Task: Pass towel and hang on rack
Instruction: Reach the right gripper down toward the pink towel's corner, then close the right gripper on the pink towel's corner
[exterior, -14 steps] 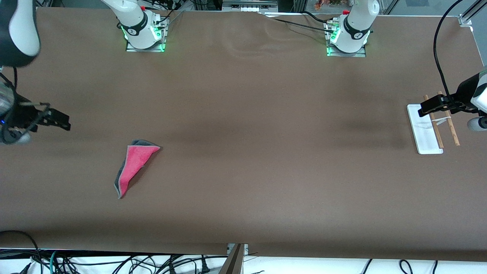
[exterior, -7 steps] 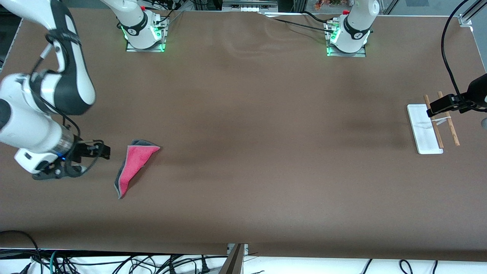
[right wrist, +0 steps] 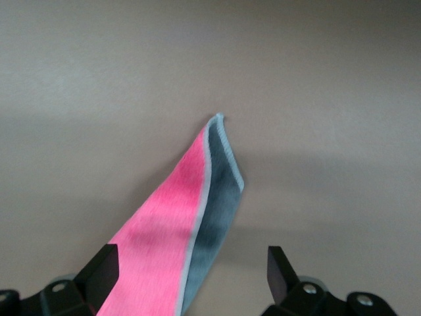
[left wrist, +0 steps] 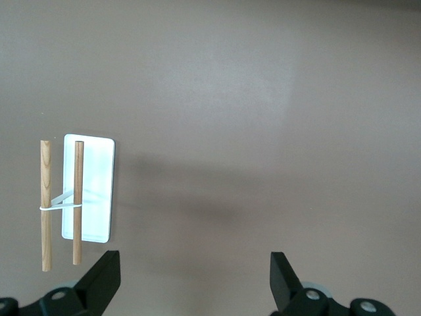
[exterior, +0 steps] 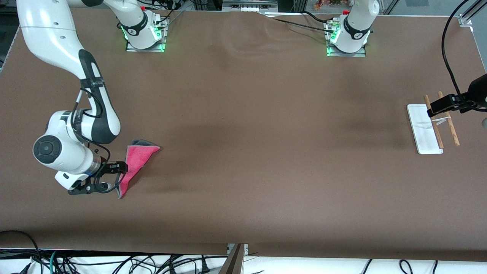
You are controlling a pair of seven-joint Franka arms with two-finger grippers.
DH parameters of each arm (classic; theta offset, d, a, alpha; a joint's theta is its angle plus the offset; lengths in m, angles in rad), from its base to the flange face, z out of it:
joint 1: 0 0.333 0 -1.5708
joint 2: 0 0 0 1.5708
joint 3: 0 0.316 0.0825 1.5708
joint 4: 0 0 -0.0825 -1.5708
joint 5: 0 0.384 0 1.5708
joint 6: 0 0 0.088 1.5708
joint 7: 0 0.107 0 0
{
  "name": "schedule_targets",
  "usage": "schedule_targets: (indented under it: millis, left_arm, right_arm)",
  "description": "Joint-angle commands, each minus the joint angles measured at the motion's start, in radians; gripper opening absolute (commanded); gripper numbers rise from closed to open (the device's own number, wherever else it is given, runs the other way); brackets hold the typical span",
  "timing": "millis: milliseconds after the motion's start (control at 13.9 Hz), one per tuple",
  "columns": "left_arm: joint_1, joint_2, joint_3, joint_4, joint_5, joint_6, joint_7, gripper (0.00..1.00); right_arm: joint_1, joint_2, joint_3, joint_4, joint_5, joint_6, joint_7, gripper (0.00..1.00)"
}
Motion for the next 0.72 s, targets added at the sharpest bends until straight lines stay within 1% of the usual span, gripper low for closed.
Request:
schedule_targets:
  millis: [0, 72, 288, 360, 648]
  left_arm:
    - [0.005, 0.007, 0.001, 0.027, -0.018, -0.02, 0.019, 1.0]
    - [0.005, 0.007, 0.001, 0.027, -0.018, -0.018, 0.019, 1.0]
    - [0.005, 0.004, -0.001, 0.027, -0.019, -0.02, 0.019, 1.0]
    - [0.003, 0.004, -0.01, 0.027, -0.016, -0.02, 0.013, 1.0]
    - [0.005, 0.004, 0.001, 0.027, -0.018, -0.02, 0.016, 1.0]
  right_arm:
    - [-0.008, 0.045, 0.002, 0.018, 0.016, 0.076, 0.0, 1.0]
    - [-0.019, 0.065, 0.002, 0.018, 0.016, 0.111, 0.0, 1.0]
    - [-0.028, 0.094, 0.004, 0.018, 0.074, 0.167, -0.002, 1.0]
    - [-0.028, 0.097, 0.004, 0.018, 0.076, 0.173, 0.0, 1.0]
    - [-0.025, 0.116, 0.007, 0.023, 0.076, 0.234, -0.002, 1.0]
